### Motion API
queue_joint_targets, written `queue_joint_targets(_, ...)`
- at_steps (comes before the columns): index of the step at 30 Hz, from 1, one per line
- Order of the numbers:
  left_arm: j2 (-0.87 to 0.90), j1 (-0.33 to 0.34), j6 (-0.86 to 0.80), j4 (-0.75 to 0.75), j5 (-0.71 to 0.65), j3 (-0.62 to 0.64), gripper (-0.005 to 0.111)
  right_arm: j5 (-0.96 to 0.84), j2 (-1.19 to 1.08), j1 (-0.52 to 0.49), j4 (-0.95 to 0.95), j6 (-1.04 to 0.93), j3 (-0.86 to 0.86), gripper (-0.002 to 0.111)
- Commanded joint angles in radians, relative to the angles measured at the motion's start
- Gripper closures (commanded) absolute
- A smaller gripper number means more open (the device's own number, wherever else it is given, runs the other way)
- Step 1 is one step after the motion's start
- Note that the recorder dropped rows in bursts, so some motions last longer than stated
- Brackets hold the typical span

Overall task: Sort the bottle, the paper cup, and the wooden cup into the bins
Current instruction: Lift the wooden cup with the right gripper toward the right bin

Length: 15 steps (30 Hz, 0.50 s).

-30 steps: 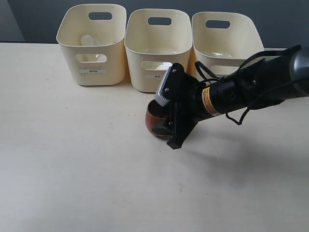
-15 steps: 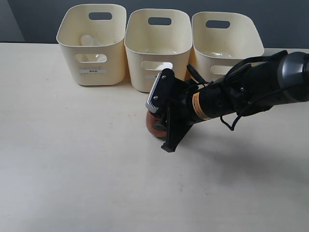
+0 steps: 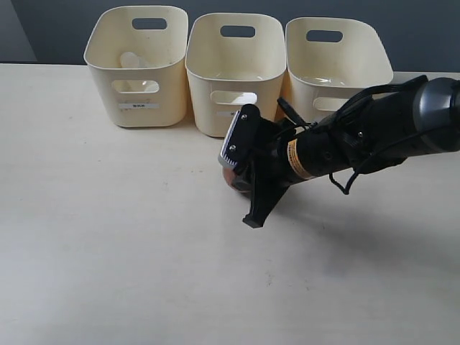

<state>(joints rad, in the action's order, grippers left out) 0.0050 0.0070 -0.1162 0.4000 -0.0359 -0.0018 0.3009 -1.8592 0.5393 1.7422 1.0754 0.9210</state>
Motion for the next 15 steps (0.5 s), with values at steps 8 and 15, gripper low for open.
queue_joint_targets(8, -0.005, 0.0, 0.001, -0.001, 0.006, 0.002, 0.107, 0.0, 0.0, 0.006, -0.037, -0.01, 0.003, 0.109)
queue_joint_targets(15, -0.005, 0.0, 0.001, -0.001, 0.006, 0.002, 0.107, -0.044, 0.009, 0.022, -0.086, -0.033, 0.003, 0.109)
